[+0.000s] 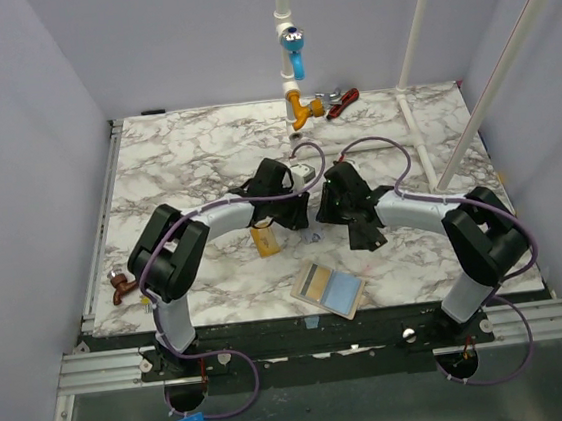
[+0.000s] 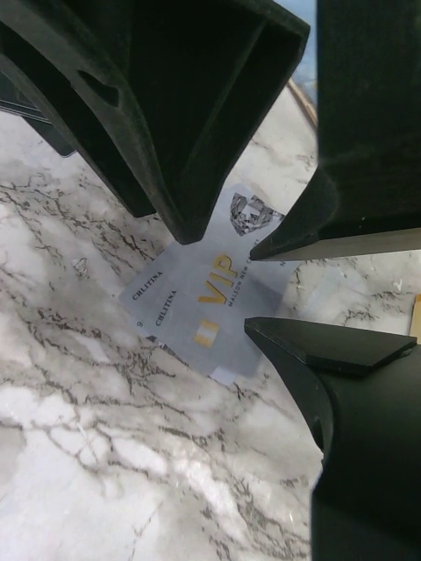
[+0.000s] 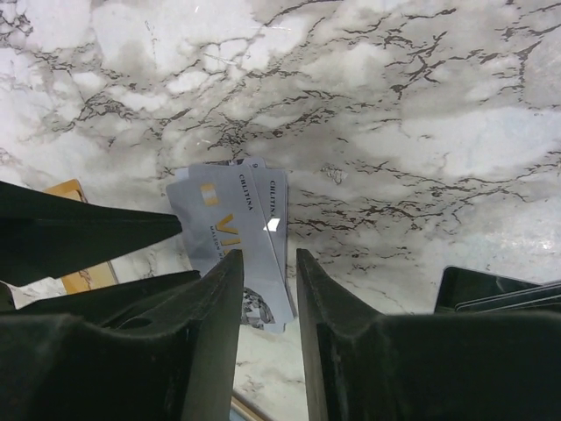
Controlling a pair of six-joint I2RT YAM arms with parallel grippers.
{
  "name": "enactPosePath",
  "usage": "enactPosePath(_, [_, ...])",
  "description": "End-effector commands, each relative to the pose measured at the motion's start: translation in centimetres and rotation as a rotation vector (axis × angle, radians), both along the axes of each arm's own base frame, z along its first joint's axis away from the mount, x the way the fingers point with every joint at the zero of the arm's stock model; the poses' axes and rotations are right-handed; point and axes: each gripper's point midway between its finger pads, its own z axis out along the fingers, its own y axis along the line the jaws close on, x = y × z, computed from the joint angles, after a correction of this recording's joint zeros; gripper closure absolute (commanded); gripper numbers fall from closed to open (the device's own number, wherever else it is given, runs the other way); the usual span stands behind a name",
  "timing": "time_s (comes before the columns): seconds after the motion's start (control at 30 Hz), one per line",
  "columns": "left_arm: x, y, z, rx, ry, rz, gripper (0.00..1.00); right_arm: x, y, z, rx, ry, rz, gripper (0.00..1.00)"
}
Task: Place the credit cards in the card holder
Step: Pick up the credit card from the center of the board.
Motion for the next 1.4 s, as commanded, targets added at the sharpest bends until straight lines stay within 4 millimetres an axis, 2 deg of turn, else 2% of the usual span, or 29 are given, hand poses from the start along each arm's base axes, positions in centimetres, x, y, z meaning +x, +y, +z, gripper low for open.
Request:
enactPosePath(0.0, [-0.3,-0.8,-0.4,0.033,0.046,-0.008,0.67,-0.1,-0.2,-0.4,0.028,-0.007,-0.036,0.63])
enactPosePath(0.2, [0.0,-0.5,-0.7,0.077,0.038,0.025,0.67,-0.3,-0.4,-0.3,0.090,-0.030,-0.052,0.61])
enactPosePath(0.37, [0.0,-0.3,-1.2,0.176,0.004,0.024,0.65,-1.0,-0.3,-1.0,0.123,-0.017,-0.042,0.60])
enactPosePath(0.77, [-1.1,0.4,-2.1,0.324,-0.110,-0.102,0.68,-2.6,-0.3,-1.1,0.247,0.007,-0.025,0.61])
enactPosePath(0.9, [-0.9,0.7,-1.2,0.322,-0.154,-0.116,0.66,-3.1,-0.4,-1.2,0.270,0.018,-0.019,0.62])
enactPosePath(1.1, [-0.4,0.9,-2.3,0.396,-0.163,-0.132,0.65,-3.4,-0.3,-1.0,0.299,0.018,-0.022,0.62])
enactPosePath(1.23, [-1.1,0.8,-2.3,0.390,-0.134,-0.154,0.67,-4.0,0.4,-1.1,0.355,0.039,-0.016,0.62])
enactPosePath(1.37, [-3.6,0.0,-3.6,0.336,-0.043,-0.241,0.67,-4.3,0.9,-1.3,0.399,0.055,-0.013,0.63])
